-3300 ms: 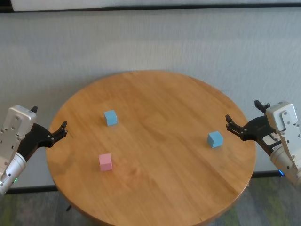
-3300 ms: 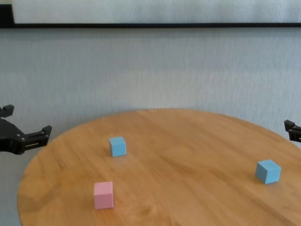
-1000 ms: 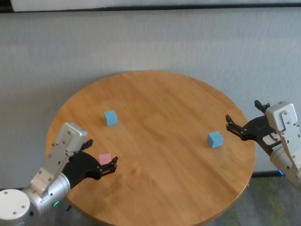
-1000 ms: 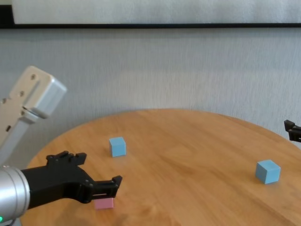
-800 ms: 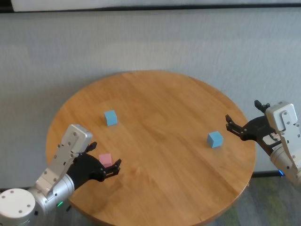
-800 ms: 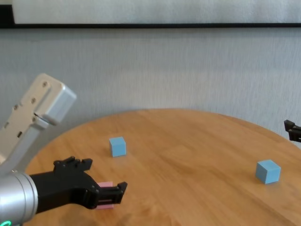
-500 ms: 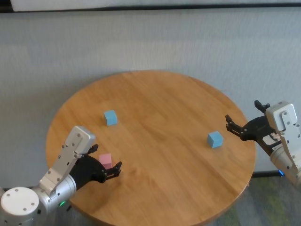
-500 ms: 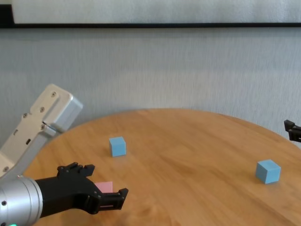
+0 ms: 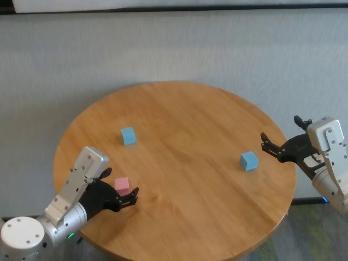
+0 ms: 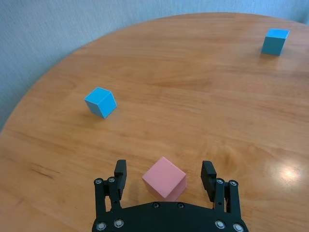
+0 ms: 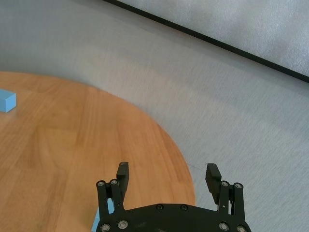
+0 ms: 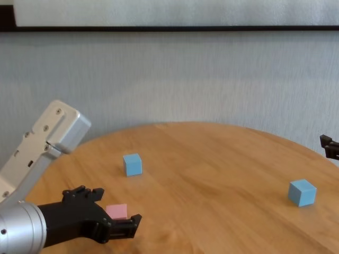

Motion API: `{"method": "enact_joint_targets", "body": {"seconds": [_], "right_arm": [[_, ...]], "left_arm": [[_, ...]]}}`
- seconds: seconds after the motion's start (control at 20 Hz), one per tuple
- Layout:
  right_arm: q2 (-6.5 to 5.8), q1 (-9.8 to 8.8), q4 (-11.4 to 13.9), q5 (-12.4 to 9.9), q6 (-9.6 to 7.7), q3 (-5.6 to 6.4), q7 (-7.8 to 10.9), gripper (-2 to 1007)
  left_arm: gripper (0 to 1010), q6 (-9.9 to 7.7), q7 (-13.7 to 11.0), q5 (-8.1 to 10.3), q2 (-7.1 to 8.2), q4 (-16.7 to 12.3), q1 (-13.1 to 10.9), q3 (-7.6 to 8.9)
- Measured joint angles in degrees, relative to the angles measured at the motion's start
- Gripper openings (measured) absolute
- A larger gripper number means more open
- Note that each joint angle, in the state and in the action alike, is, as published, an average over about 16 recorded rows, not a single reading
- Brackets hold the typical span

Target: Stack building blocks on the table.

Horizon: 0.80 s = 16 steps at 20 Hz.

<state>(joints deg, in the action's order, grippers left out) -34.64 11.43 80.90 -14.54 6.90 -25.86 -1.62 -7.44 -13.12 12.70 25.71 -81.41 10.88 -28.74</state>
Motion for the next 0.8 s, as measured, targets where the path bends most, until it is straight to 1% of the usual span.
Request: {"method": "enact_joint_targets", "body": {"seconds": [0.4,0.8], "right_arm": [[0.0,0.0,0.0,0.0,0.0,0.0,0.0,1005],[0.0,0.0,0.0,0.0,0.0,0.0,0.0,1005]], "left_arm": [[1000,0.56,-0.98,-0.39,-1.48,1.99,0.27,0.79],[1000,0.69,-1.73,-0.63,-2.78,3.79,0.53,1.67]]}}
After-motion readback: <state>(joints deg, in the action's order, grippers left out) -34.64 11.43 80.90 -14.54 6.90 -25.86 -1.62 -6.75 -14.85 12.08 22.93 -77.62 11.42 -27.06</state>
